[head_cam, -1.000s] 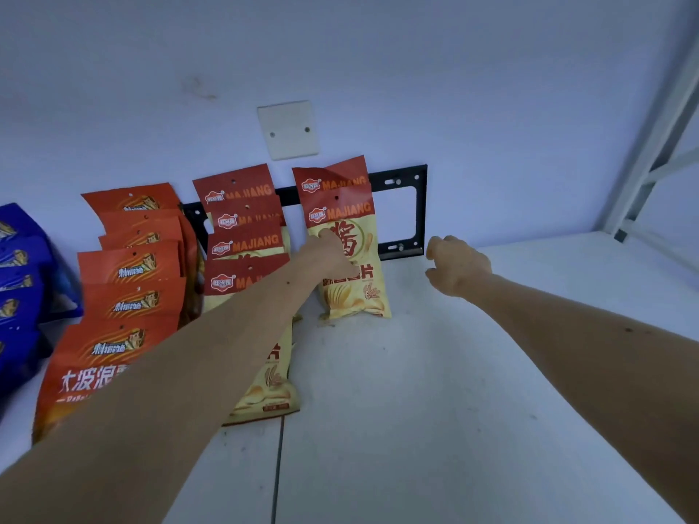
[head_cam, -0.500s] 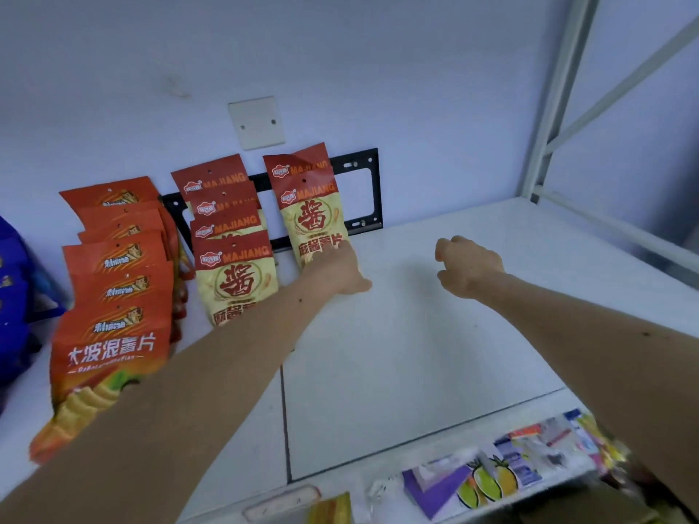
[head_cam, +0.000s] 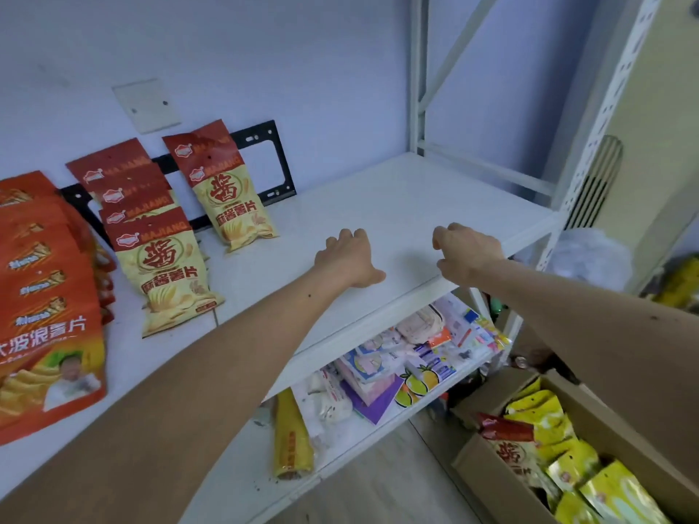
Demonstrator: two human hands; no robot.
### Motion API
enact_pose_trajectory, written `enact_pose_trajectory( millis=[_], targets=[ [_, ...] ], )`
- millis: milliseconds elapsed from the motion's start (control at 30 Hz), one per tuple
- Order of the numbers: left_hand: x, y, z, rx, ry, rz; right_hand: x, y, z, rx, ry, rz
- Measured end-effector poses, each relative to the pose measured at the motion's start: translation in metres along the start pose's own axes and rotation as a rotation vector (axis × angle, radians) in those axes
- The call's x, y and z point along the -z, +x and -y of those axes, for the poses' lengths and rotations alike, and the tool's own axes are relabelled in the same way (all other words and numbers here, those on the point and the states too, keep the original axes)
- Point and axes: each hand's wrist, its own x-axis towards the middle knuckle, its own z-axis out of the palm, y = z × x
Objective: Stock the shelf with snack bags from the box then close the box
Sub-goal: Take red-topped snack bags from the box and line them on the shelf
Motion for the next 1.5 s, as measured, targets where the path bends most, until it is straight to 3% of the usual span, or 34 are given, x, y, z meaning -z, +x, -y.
enact_pose_trajectory(
  millis=[200, 433, 733, 1067, 1367, 1500],
  targets=[
    [-0.027, -0.013, -0.082, -0.089, 0.033, 0.000, -0.007, -0.042, -0.075, -0.025, -0.017, 0.005],
    [-0.082, -0.023, -0.188, -0.182, 0.040, -0.122, -0.031, -0.089, -0.177, 0.030, -0.041, 0.059],
    [-0.191, -0.037, -0.305, -0.117, -0.012, -0.019, -0.081, -0.126, -0.303, 0.120, -0.039, 0.145],
    [-0.311, -0.047, -0.293, -0.020, 0.060, 0.162, -0.177, -0.145, -0.315, 0.160, 0.019, 0.307],
    [-0.431, -0.018, -0.244, -0.058, 0.173, 0.237, -0.323, -0.146, -0.325, 0.121, 0.047, 0.426],
    [-0.492, -0.005, -0.240, 0.038, 0.127, 0.296, -0.387, -0.142, -0.328, 0.100, 0.092, 0.480]
  ],
)
